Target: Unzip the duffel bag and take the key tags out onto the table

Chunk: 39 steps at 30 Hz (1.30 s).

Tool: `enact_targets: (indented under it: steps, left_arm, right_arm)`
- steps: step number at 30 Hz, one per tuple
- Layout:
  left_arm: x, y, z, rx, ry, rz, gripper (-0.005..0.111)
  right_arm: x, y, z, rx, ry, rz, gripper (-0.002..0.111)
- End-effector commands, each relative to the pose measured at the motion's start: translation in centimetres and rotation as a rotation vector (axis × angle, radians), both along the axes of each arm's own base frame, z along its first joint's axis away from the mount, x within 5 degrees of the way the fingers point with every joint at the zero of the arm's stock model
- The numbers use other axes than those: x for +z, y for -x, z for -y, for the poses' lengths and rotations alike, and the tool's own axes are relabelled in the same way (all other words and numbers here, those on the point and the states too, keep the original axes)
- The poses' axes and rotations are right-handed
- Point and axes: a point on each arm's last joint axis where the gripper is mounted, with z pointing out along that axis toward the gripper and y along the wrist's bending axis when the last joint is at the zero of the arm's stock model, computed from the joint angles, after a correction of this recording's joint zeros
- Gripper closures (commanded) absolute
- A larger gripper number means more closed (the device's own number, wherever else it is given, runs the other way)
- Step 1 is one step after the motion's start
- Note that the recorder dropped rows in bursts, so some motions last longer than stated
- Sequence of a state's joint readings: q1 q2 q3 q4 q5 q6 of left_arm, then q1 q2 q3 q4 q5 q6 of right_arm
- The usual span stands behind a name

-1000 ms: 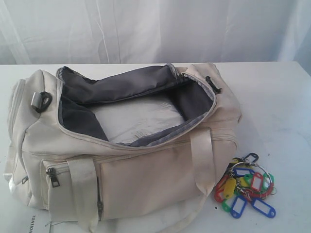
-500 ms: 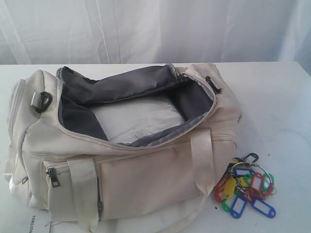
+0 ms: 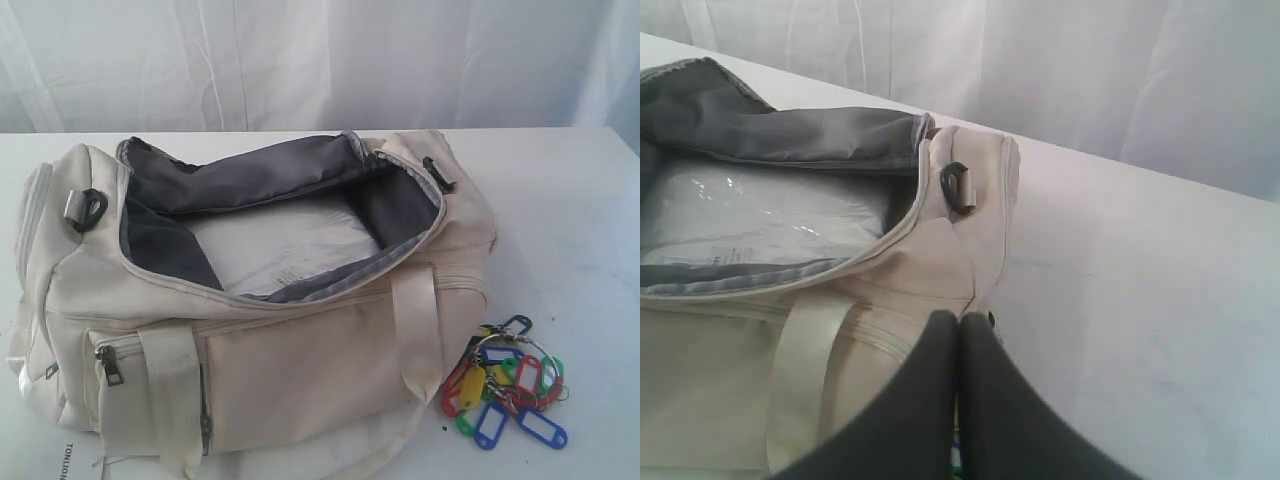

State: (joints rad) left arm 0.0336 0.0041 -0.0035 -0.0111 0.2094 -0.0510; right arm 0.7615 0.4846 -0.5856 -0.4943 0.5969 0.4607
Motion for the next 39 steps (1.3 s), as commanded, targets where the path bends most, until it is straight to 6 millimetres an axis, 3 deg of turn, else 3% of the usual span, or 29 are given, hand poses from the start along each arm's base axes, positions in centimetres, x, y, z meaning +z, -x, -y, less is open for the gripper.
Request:
enact_targets:
  steps: [1, 13, 22, 29, 36, 39]
  left_arm:
    - [-0.1, 0.0, 0.0, 0.003, 0.011, 0.003, 0.107]
    - [0.0, 0.0, 0.2, -0.031, 0.011, 0.006, 0.107]
    - [0.0, 0.0, 0.4, -0.080, 0.002, 0.008, 0.107]
    - [0.0, 0.0, 0.4, -0.080, 0.002, 0.008, 0.107]
    - [0.0, 0.0, 0.4, -0.080, 0.002, 0.008, 0.107]
    - [0.0, 0.0, 0.4, -0.075, 0.002, 0.008, 0.107]
  right_arm:
    - [-0.1, 0.0, 0.1, 0.001, 0.009, 0.011, 0.108]
    - [0.0, 0.1, 0.2, -0.005, 0.004, 0.016, 0.108]
    - [1.1, 2.5, 3.3, -0.138, -0.132, 0.146, 0.108]
    - [1.4, 4.1, 5.3, -0.358, -0.159, 0.226, 0.108]
    - [1.1, 4.2, 5.4, -0.370, -0.158, 0.222, 0.108]
    - [-0.2, 3.7, 5.0, -0.347, -0.168, 0.196, 0.108]
